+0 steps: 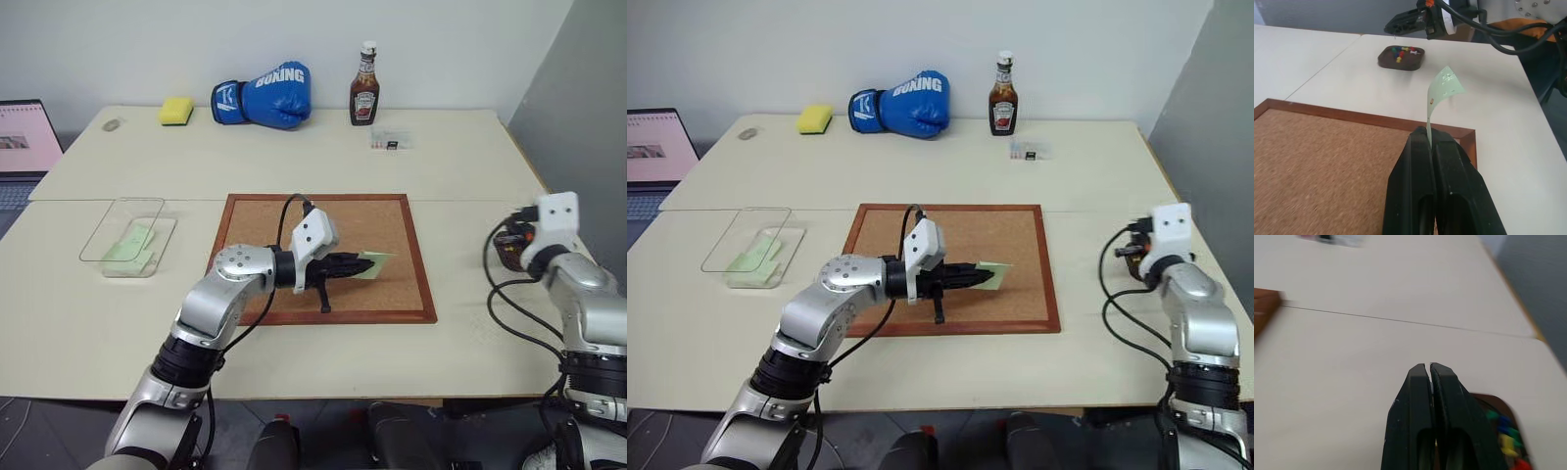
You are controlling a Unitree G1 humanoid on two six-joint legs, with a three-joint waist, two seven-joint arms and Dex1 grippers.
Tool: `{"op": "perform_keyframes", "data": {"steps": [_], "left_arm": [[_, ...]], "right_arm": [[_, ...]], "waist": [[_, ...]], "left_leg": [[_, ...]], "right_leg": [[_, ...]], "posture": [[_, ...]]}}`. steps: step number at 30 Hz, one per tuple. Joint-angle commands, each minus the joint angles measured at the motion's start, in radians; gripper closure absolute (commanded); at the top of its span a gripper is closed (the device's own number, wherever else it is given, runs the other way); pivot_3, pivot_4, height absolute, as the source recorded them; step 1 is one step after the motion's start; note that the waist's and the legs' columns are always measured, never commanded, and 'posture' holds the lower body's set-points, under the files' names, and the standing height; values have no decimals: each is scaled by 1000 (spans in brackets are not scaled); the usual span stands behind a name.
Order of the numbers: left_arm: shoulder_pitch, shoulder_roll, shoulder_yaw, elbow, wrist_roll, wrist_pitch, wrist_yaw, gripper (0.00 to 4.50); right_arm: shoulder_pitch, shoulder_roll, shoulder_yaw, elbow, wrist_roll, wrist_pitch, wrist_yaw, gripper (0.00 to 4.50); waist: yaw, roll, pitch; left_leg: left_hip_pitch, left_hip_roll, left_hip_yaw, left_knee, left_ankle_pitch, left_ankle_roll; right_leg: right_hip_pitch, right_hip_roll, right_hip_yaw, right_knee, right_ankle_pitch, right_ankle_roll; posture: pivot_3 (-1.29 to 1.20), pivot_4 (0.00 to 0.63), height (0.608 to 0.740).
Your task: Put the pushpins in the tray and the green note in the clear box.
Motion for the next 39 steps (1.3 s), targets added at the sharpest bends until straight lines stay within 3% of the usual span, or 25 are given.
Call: {"op": "perform_keyframes", "data": {"steps": [1,11,24,39], "left_arm": [[-11,-7,-6,-42,-6,-2,10,4463],[4,4,-7,-63,-9,9,19,4463],[15,25,2,-72,-6,10,29,4463],[4,20,-3,-54,0,-3,27,4500]], "right_arm": [[5,-23,-46,39,37,10,21,4500],[-46,-1,-59,185,87,-15,8,4500],[-24,17,-50,175,110,2,-20,4500],[3,-9,-59,-8,116,-66,-14,1155]], "waist": [[-1,0,0],[-1,0,0],[-1,0,0],[-1,1,0]], "left_leg": [[0,0,0,0,0,0],[0,0,1,0,0,0],[0,0,0,1,0,0],[0,0,0,0,0,0]], "right_leg": [[0,0,0,0,0,0],[0,0,1,0,0,1],[1,0,1,0,0,1],[1,0,1,0,0,1]], "posture": [[0,150,740],[0,150,740],[0,150,740],[0,150,740]]}}
